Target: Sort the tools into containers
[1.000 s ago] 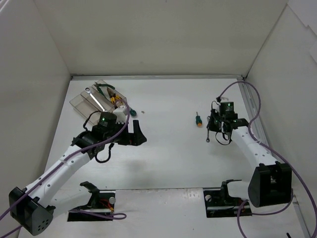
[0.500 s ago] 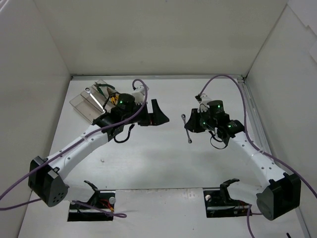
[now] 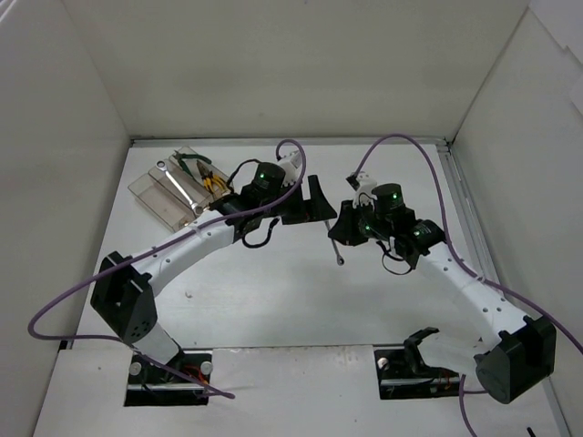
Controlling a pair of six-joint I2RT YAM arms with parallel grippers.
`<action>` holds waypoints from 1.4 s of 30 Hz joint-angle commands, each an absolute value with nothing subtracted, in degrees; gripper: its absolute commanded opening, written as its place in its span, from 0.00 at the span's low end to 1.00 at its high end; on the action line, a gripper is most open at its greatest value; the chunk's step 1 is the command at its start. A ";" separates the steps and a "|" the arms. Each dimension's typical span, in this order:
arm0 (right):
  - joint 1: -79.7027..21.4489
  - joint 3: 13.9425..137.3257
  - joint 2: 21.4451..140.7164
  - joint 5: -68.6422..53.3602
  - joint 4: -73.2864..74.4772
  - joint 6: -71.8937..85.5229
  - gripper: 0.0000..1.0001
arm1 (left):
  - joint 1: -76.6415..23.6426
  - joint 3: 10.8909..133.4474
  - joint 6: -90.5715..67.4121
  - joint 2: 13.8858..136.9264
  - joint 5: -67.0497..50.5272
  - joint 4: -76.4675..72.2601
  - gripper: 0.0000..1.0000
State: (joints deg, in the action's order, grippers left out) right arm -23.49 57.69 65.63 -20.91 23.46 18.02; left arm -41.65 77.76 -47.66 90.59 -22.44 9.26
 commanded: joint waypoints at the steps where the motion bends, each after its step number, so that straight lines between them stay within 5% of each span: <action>1: -23.99 61.00 65.57 -21.97 19.51 17.93 0.00 | -42.10 81.65 -48.78 90.70 -22.06 7.73 0.79; 15: -25.13 60.73 66.36 -21.71 19.07 17.75 0.00 | -43.15 84.02 -51.76 95.80 -21.80 5.72 0.61; 17: -25.05 60.65 66.36 -21.62 18.90 17.75 0.00 | -43.15 84.02 -52.03 96.06 -21.88 5.54 0.49; 18: -24.96 60.64 66.36 -21.53 18.98 17.75 0.00 | -43.15 83.94 -52.21 96.06 -21.80 5.54 0.29; 21: -24.96 60.47 66.27 -20.92 18.81 17.75 0.00 | -43.15 83.32 -53.26 95.71 -22.06 5.01 0.00; 26: -24.96 60.64 66.53 -20.66 18.54 18.10 0.01 | -43.15 82.09 -53.26 94.22 -20.92 5.01 0.00; 28: -24.96 60.91 66.71 -20.13 18.46 18.28 0.18 | -43.15 81.83 -53.00 93.43 -20.48 5.18 0.00; 31: -25.14 60.82 66.53 -18.99 18.63 18.54 0.62 | -43.15 81.13 -52.47 92.29 -19.43 5.54 0.00; 36: -25.14 60.29 65.57 -17.14 18.72 18.28 0.79 | -41.31 79.90 -51.42 90.27 -19.07 6.24 0.00; 42: -24.87 58.54 61.97 -12.49 19.25 17.14 0.83 | -32.53 78.31 -47.13 86.66 -16.88 9.57 0.00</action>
